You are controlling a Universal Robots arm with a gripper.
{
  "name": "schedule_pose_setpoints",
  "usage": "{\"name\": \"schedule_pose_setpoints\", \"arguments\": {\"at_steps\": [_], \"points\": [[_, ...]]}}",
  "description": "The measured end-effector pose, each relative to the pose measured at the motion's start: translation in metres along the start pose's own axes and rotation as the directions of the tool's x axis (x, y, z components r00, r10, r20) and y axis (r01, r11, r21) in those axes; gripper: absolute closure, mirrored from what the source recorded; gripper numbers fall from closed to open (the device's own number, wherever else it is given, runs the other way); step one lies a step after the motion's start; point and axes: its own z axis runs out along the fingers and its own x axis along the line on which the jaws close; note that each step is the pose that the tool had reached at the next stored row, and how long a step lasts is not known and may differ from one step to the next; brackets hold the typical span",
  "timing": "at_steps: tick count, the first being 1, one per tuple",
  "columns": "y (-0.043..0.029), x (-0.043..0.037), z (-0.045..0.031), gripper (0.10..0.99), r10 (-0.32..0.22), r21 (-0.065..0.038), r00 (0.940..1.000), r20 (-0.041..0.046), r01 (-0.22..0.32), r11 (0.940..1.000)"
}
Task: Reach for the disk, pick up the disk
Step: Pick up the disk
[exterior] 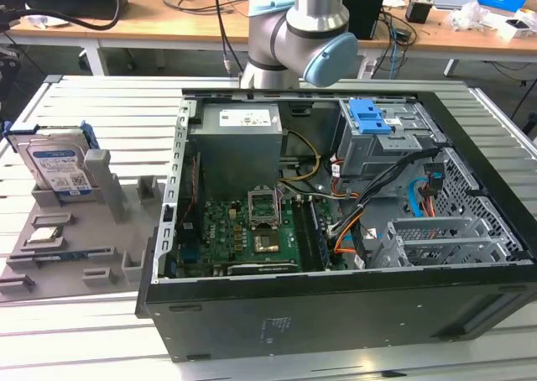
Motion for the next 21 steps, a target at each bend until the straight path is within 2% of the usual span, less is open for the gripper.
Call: {"name": "schedule_pose_setpoints", "arguments": {"at_steps": [13, 18, 21], "points": [[0.0000, 0.0000, 0.0000, 0.980, -0.081, 0.000, 0.9967, -0.0031, 0.081, 0.9967], [0.0000, 0.0000, 0.0000, 0.980, -0.125, 0.000, 0.9921, -0.0048, 0.125, 0.9921], [0.0000, 0.0000, 0.0000, 0.980, -0.170, -0.001, 0.9854, -0.0065, 0.170, 0.9854]]}}
